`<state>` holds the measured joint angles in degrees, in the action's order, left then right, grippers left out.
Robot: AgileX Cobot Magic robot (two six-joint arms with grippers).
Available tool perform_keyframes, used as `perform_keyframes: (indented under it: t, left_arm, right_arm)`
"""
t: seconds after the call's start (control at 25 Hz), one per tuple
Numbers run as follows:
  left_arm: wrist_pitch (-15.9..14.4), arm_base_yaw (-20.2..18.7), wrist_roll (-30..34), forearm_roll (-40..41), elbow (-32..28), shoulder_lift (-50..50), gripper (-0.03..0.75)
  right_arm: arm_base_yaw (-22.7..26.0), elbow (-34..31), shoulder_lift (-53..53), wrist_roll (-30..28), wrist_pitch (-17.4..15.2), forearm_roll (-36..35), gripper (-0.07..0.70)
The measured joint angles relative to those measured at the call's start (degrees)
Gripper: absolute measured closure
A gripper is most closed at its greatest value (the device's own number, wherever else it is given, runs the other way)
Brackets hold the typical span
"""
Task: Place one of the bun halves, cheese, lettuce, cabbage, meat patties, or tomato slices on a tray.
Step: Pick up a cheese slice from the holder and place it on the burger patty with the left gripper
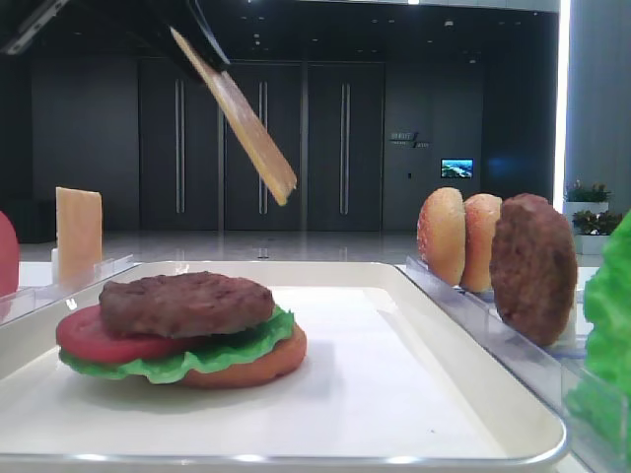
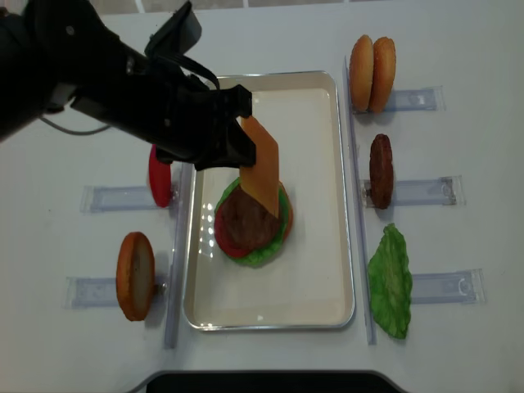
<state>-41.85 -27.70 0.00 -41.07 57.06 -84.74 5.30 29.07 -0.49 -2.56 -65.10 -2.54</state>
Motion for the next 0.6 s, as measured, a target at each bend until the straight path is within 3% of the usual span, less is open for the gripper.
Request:
perform_keyframes:
  t: [0.12,0.24,0.6]
  left_arm:
    - [3.5,-0.1,6.2,-6.0,-5.3,-0.1,0.694]
    - [5.1,-0.1,10.4,-7.6,-7.9,-0.1,0.694]
    - [5.4,0.7,13.5,-8.1,-8.4,-0.2,0.694]
  right_arm:
    - [0.0,0.0,0.0,0.0,0.0,0.0,0.283]
    - [0.0,0.0,0.0,0.0,0.0,0.0,0.283]
    - [0.0,0.0,0.0,0.0,0.0,0.0,0.283]
